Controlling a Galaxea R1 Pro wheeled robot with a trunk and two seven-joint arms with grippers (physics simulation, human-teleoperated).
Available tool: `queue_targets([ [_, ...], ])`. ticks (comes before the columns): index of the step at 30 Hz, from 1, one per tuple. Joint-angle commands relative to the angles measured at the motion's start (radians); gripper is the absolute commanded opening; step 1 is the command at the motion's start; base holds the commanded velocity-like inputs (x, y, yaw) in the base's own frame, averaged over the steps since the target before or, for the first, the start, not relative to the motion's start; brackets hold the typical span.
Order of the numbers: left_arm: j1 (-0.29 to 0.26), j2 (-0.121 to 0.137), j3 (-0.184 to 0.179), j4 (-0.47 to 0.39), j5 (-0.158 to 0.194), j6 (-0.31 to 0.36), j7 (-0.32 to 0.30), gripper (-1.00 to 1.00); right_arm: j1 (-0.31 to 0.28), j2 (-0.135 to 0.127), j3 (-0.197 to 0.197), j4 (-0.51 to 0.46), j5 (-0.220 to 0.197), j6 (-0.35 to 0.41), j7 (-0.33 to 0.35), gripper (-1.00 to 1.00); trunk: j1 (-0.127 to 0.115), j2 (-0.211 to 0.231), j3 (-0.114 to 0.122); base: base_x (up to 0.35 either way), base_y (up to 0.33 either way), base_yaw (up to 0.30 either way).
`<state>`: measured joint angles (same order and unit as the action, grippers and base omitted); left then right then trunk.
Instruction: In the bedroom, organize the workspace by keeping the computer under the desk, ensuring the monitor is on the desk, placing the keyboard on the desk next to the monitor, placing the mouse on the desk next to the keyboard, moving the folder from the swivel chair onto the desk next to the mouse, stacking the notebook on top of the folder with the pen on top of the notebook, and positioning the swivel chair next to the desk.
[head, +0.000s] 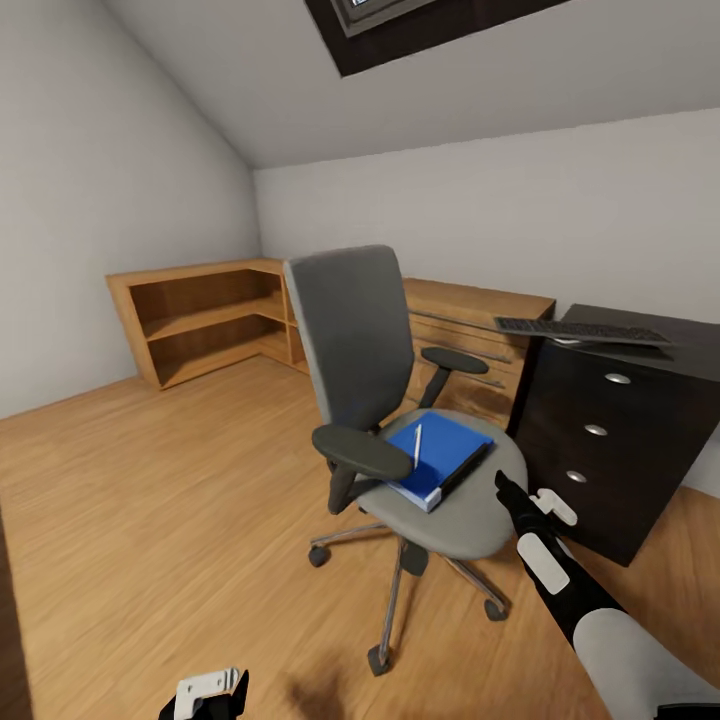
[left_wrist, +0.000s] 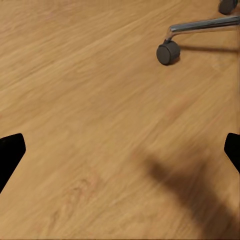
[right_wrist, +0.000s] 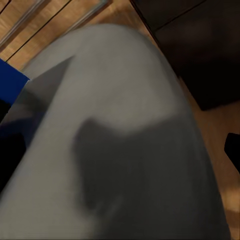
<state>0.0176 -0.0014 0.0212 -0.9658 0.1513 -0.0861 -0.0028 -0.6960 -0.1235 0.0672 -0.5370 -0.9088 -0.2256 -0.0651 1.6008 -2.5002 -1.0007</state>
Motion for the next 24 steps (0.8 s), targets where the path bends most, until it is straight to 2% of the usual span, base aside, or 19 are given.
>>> queue_targets([
  [1, 0.000, 0.000, 0.000, -0.001, 0.008, -0.001, 0.000, 1.00, 0.000, -0.001, 0.008, 0.000, -0.006, -0.004, -0.005, 1.00, 0.000, 0.000, -0.001, 0.118, -0.032, 0.000],
  [19, 0.000, 0.000, 0.002, -0.002, 0.008, -0.001, 0.005, 1.00, 0.000, 0.002, 0.010, -0.001, -0.006, -0.003, -0.006, 1.00, 0.000, 0.000, -0.001, 0.010, -0.002, 0.000],
  [24, 0.000, 0.000, 0.002, -0.002, 0.008, -0.001, 0.006, 1.00, 0.000, 0.022, 0.013, -0.004, -0.003, -0.005, -0.008, 1.00, 0.000, 0.000, -0.001, 0.000, 0.000, 0.137],
])
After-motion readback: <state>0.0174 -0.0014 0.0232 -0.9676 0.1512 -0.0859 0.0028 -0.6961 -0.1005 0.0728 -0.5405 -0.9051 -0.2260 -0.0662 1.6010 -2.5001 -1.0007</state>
